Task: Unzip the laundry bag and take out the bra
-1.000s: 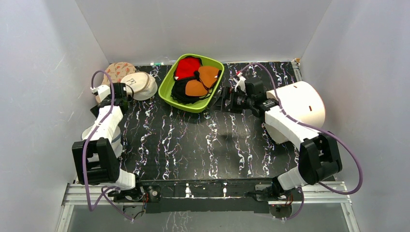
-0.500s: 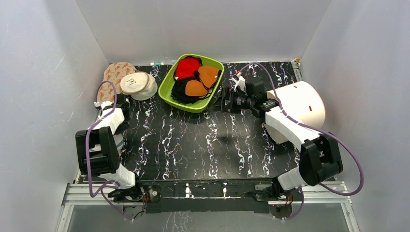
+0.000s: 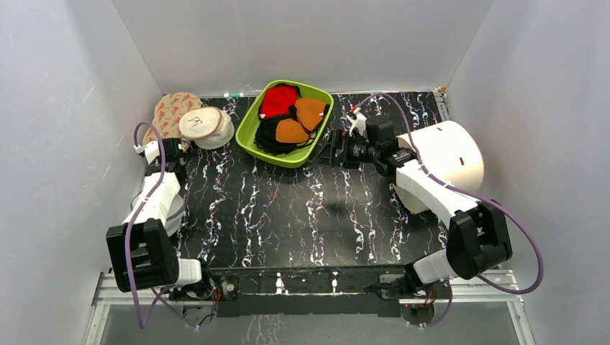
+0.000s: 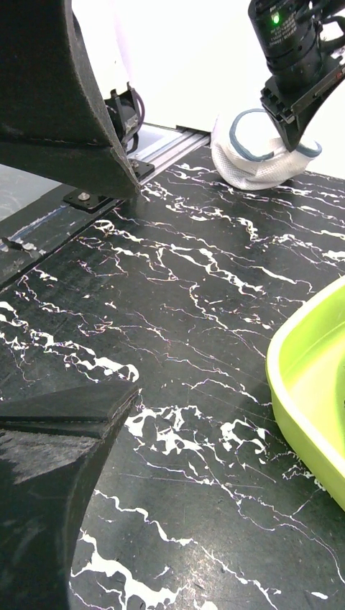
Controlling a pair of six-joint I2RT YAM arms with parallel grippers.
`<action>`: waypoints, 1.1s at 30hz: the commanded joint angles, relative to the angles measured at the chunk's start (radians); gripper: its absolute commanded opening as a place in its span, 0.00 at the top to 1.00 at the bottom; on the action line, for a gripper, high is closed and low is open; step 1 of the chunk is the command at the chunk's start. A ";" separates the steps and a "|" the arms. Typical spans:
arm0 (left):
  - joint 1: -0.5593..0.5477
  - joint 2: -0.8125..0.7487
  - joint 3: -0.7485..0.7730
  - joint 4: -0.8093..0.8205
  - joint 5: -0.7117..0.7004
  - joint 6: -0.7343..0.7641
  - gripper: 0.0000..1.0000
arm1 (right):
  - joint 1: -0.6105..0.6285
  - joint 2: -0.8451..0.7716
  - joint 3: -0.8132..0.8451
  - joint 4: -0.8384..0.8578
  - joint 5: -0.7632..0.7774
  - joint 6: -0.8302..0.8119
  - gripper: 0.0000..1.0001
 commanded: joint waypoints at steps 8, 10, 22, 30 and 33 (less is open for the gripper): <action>0.005 -0.291 -0.088 0.313 0.820 0.142 1.00 | 0.003 -0.022 -0.014 0.045 0.040 -0.027 0.02; -0.003 -0.304 -0.120 0.409 1.042 0.138 1.00 | 0.003 -0.016 -0.013 0.045 0.031 -0.020 0.02; -0.288 -0.323 -0.139 0.550 1.416 0.259 1.00 | 0.007 -0.091 -0.065 0.095 -0.064 -0.067 0.02; -0.545 -0.239 -0.075 0.314 1.262 0.454 1.00 | 0.132 -0.046 -0.052 0.117 -0.085 -0.125 0.02; -0.601 -0.221 -0.055 0.258 1.167 0.479 1.00 | 0.153 -0.029 -0.050 0.110 -0.044 -0.115 0.02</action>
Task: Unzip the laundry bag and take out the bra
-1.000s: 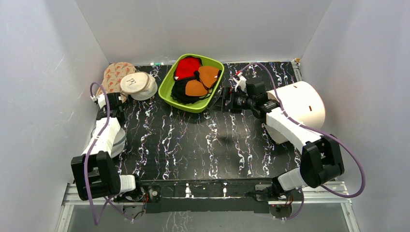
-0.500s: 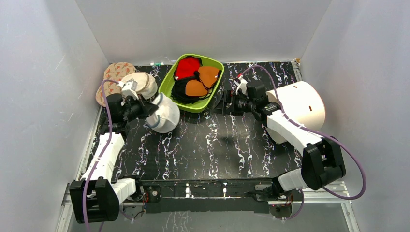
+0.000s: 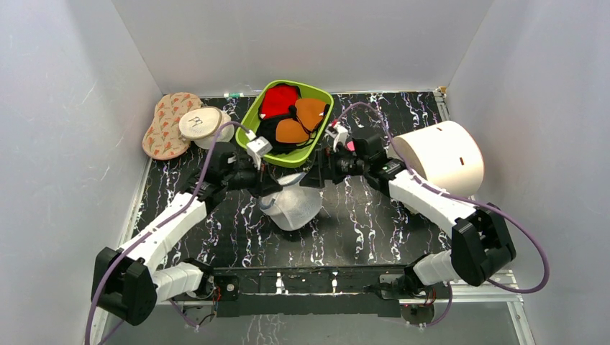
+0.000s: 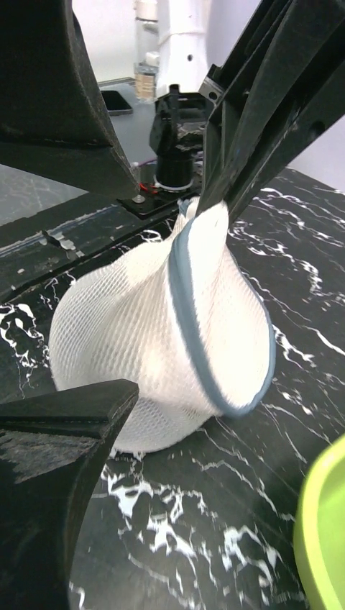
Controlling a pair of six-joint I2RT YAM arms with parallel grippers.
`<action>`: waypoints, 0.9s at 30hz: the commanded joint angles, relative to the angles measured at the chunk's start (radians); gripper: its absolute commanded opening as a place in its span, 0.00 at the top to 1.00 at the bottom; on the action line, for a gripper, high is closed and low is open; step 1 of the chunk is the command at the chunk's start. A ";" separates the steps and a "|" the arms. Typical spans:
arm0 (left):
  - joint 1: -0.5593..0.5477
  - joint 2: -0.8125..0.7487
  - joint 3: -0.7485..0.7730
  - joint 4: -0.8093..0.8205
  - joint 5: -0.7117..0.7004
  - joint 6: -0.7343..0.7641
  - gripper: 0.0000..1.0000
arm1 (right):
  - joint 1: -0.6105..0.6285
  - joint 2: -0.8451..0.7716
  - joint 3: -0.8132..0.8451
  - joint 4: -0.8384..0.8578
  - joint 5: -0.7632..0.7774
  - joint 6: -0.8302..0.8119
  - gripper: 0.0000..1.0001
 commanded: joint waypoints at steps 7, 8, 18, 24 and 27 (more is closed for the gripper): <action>-0.063 0.033 0.045 -0.047 0.028 0.042 1.00 | 0.061 0.005 -0.033 0.167 -0.054 -0.006 0.22; -0.063 0.046 0.047 -0.043 0.060 0.039 1.00 | 0.072 0.004 -0.040 0.188 -0.069 -0.009 0.25; -0.065 0.064 0.054 -0.070 0.075 0.060 0.69 | 0.107 0.020 -0.077 0.105 0.183 0.026 0.33; -0.124 0.057 0.044 -0.091 0.014 0.089 0.57 | 0.106 0.031 -0.160 0.210 0.210 0.110 0.36; -0.161 0.077 0.057 -0.134 -0.049 0.116 0.48 | 0.107 0.053 -0.148 0.219 0.224 0.121 0.36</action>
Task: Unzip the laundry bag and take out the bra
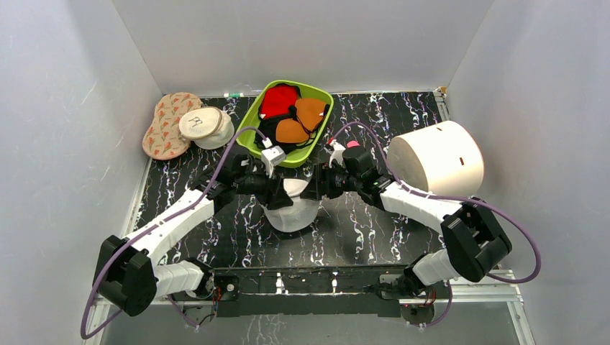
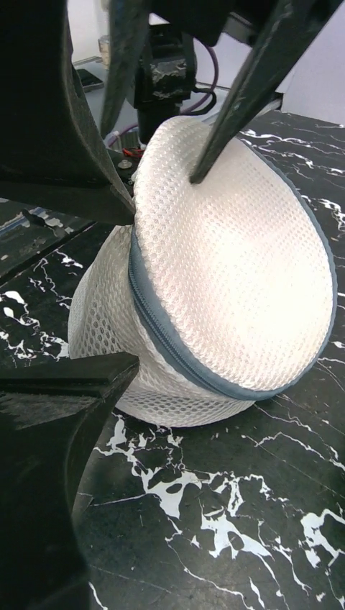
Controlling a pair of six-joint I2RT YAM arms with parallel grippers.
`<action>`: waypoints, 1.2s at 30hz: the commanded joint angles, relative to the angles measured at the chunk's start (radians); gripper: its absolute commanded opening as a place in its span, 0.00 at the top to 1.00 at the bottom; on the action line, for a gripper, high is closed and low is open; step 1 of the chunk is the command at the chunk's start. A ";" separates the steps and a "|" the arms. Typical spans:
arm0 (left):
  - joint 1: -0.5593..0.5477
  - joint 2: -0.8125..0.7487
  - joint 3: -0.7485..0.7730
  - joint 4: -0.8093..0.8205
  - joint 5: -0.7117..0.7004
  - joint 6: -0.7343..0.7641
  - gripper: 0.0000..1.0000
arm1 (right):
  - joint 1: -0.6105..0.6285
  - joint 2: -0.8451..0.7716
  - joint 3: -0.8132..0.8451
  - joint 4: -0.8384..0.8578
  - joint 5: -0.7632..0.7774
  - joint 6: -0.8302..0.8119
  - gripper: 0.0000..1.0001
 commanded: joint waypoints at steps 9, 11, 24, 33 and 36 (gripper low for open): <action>-0.076 -0.020 0.018 -0.080 -0.176 0.070 0.22 | -0.014 0.046 0.079 0.002 0.174 -0.043 0.34; -0.076 -0.025 0.017 -0.083 -0.183 0.073 0.26 | -0.023 0.046 0.085 -0.010 0.187 -0.063 0.34; -0.075 -0.037 0.024 -0.066 -0.228 0.053 0.83 | -0.041 -0.002 0.109 -0.049 0.131 -0.170 0.02; -0.075 -0.019 0.042 -0.068 -0.214 0.035 0.87 | -0.034 -0.120 0.041 0.047 -0.041 -0.309 0.23; -0.075 -0.025 0.037 -0.068 -0.226 0.034 0.88 | -0.003 -0.113 0.027 0.129 -0.110 -0.254 0.50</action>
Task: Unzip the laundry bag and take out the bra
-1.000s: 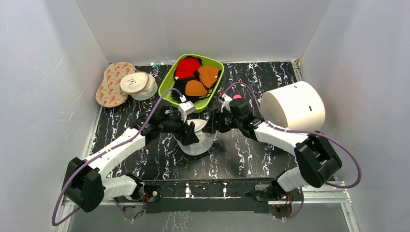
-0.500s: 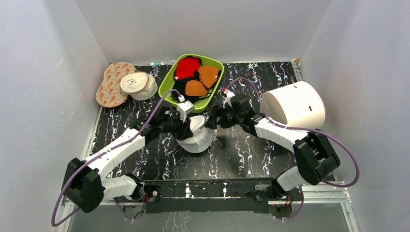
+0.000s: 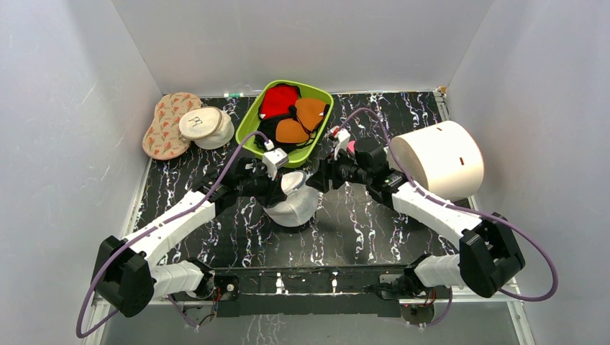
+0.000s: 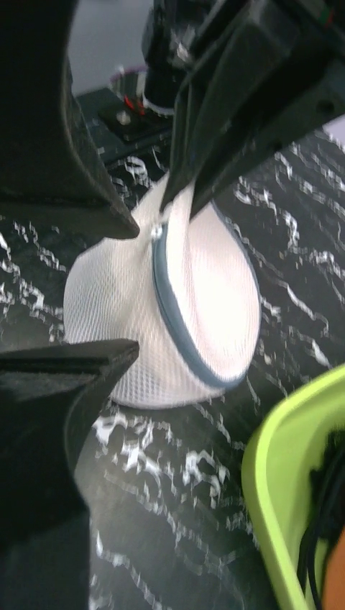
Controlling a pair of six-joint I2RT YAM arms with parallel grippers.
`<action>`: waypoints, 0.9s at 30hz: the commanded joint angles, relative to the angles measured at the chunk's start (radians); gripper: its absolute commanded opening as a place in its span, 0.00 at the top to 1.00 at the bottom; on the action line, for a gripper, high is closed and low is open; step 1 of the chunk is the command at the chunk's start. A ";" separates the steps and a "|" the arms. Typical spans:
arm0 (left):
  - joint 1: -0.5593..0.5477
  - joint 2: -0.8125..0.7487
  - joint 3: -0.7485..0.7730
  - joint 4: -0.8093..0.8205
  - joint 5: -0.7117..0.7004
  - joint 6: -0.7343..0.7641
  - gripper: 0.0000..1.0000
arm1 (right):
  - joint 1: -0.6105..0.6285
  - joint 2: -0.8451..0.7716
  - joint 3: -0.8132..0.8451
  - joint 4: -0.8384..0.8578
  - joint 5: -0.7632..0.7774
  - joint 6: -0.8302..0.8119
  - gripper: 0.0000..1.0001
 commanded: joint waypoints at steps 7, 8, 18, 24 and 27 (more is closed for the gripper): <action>-0.003 -0.023 0.030 0.000 0.014 -0.015 0.89 | 0.153 0.044 0.007 0.189 -0.009 0.036 0.58; -0.004 -0.025 0.028 0.001 0.014 -0.016 0.89 | 0.159 0.052 0.013 0.185 0.008 0.037 0.60; -0.004 -0.021 0.032 0.000 0.022 -0.016 0.92 | 0.164 0.058 0.011 0.142 0.088 0.042 0.63; -0.003 -0.018 0.031 0.005 0.032 -0.018 0.93 | 0.163 0.057 0.010 0.162 0.092 0.045 0.64; -0.003 -0.014 0.030 0.006 0.037 -0.018 0.94 | 0.164 0.069 0.018 0.175 0.077 0.049 0.70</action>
